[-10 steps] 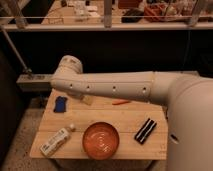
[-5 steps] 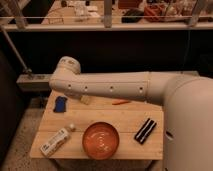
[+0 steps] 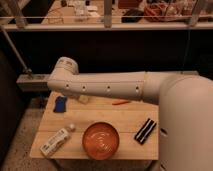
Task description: Wipe the white sponge on the table
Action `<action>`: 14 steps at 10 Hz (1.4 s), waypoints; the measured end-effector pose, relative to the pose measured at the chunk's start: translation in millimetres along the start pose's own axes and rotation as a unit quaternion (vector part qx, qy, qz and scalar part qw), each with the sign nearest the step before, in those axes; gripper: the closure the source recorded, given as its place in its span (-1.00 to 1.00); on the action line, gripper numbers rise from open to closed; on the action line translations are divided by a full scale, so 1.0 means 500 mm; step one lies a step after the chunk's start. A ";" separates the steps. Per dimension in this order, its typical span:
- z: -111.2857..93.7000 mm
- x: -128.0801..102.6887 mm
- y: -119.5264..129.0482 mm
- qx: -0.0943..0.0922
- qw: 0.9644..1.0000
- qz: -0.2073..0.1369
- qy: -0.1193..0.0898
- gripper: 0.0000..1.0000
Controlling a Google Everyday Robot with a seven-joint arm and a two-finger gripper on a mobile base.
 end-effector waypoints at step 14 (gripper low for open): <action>0.064 -0.026 -0.067 0.027 0.999 -0.025 -0.021 -0.60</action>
